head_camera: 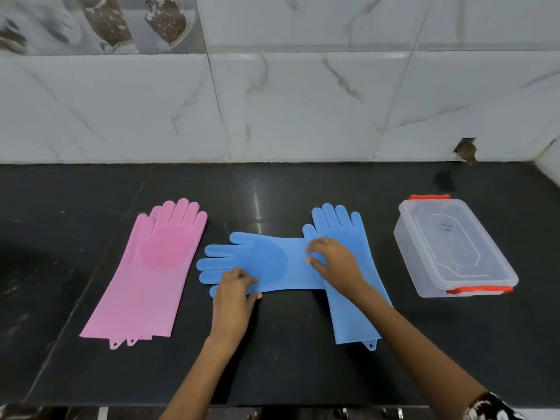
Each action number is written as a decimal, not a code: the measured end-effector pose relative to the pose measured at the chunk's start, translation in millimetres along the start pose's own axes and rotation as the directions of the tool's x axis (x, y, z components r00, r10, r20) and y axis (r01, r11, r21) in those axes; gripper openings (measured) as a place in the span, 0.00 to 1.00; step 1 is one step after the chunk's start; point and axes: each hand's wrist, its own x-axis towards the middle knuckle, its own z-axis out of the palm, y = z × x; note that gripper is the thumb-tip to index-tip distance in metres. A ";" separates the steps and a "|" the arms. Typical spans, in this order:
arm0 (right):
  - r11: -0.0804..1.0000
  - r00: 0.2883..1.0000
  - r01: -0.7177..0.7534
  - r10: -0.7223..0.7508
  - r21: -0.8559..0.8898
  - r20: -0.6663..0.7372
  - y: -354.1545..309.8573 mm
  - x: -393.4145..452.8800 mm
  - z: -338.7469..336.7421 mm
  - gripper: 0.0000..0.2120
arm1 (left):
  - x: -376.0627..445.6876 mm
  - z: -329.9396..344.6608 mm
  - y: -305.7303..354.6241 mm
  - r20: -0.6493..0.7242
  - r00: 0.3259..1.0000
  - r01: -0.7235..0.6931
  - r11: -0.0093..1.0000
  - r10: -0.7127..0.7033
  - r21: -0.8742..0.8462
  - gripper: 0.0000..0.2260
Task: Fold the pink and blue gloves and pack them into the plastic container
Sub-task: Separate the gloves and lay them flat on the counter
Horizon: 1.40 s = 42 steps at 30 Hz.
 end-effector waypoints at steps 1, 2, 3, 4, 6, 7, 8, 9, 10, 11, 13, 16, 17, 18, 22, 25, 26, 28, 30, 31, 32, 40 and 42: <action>0.999 0.999 0.036 -0.036 0.009 0.017 -7.3 3.0 2.7 0.11 | 1.2 -2.1 -5.3 0.021 1.000 -0.022 1.000 0.021 0.014 0.11; 0.998 0.997 0.065 -0.066 0.016 0.040 -14.9 6.1 5.0 0.11 | 2.8 -4.2 -9.2 0.034 0.998 -0.051 0.999 0.050 0.014 0.09; 0.996 0.993 0.086 -0.087 0.018 0.077 -21.5 7.9 6.8 0.12 | 4.3 -6.4 -11.2 0.043 0.996 -0.080 0.997 0.079 0.013 0.07; 0.995 0.987 0.099 -0.100 0.017 0.127 -26.9 8.1 8.1 0.14 | 6.0 -8.4 -12.0 0.052 0.993 -0.106 0.994 0.105 0.015 0.05; 0.995 0.966 0.098 -0.097 0.006 0.241 -31.6 2.6 9.3 0.18 | 10.2 -11.5 -12.3 0.061 0.987 -0.147 0.989 0.146 0.014 0.04; 0.995 0.954 0.099 -0.090 -0.019 0.285 -31.1 -2.7 8.8 0.20 | 13.3 -13.6 -12.6 0.051 0.986 -0.158 0.987 0.158 -0.001 0.04; 0.992 0.946 0.110 -0.087 -0.056 0.312 -28.4 -8.8 8.3 0.22 | 17.1 -16.1 -12.9 0.035 0.986 -0.164 0.986 0.164 -0.023 0.04; 0.988 0.943 0.123 -0.088 -0.091 0.320 -23.8 -14.9 7.6 0.22 | 21.3 -19.0 -12.7 0.019 0.986 -0.166 0.985 0.167 -0.041 0.03; 0.985 0.948 0.128 -0.087 -0.117 0.306 -18.6 -20.5 6.6 0.20 | 26.1 -22.5 -12.0 0.007 0.985 -0.173 0.983 0.174 -0.055 0.03; 0.984 0.959 0.120 -0.080 -0.131 0.273 -13.9 -25.4 5.1 0.17 | 30.9 -25.9 -10.7 0.001 0.983 -0.185 0.981 0.185 -0.064 0.03; 0.989 0.978 0.069 -0.041 -0.134 0.205 -8.9 -30.4 1.0 0.13 | 41.7 -33.2 -6.6 -0.010 0.978 -0.210 0.975 0.210 -0.076 0.03; 0.996 0.986 -0.024 0.038 -0.089 0.161 -13.6 -27.6 -5.6 0.10 | 61.0 -47.2 3.7 -0.036 0.970 -0.241 0.967 0.239 -0.081 0.04; 0.998 0.989 -0.053 0.058 -0.046 0.137 -17.1 -24.5 -9.5 0.09 | 69.2 -53.0 7.5 -0.041 0.967 -0.253 0.965 0.251 -0.074 0.04; 0.997 0.991 -0.075 0.075 -0.003 0.108 -21.0 -20.5 -13.9 0.08 | 78.4 -59.3 11.4 -0.041 0.964 -0.263 0.963 0.261 -0.063 0.04; 0.993 0.997 -0.074 0.073 0.089 0.015 -38.5 -1.4 -31.9 0.07 | 122.3 -87.1 29.8 -0.026 0.967 -0.256 0.966 0.255 -0.025 0.06; 0.973 0.994 -0.082 0.094 0.215 -0.047 -50.9 10.4 -43.2 0.04 | 148.9 -105.7 46.4 -0.047 0.961 -0.275 0.960 0.273 -0.054 0.05; 0.951 0.991 -0.094 0.118 0.293 -0.062 -54.5 13.6 -46.8 0.04 | 156.1 -110.8 51.5 -0.057 0.958 -0.286 0.956 0.282 -0.071 0.05; 0.899 0.986 -0.097 0.146 0.426 -0.085 -62.3 18.4 -56.7 0.03 | 169.1 -118.9 60.5 -0.071 0.951 -0.308 0.948 0.302 -0.086 0.05; 0.868 0.982 -0.086 0.158 0.490 -0.107 -70.4 21.5 -68.2 0.05 | 179.7 -123.9 67.3 -0.090 0.944 -0.325 0.939 0.317 -0.109 0.04; 0.874 0.978 -0.075 0.157 0.480 -0.134 -74.8 21.8 -73.9 0.05 | 183.4 -125.4 70.2 -0.105 0.941 -0.334 0.934 0.322 -0.128 0.04; 0.894 0.973 -0.056 0.149 0.445 -0.178 -79.2 21.4 -79.1 0.05 | 186.2 -126.5 72.7 -0.119 0.937 -0.343 0.926 0.327 -0.156 0.04; 0.979 0.996 0.091 -0.089 0.185 -0.020 -117.5 -2.0 -33.0 0.09 | 156.3 -106.3 6.6 -0.088 0.941 -0.338 0.909 0.327 -0.242 0.05; 0.983 0.987 0.034 -0.062 0.181 0.151 -124.0 -10.1 1.9 0.13 | 136.8 -88.5 -26.9 -0.004 0.974 -0.221 0.954 0.225 -0.203 0.08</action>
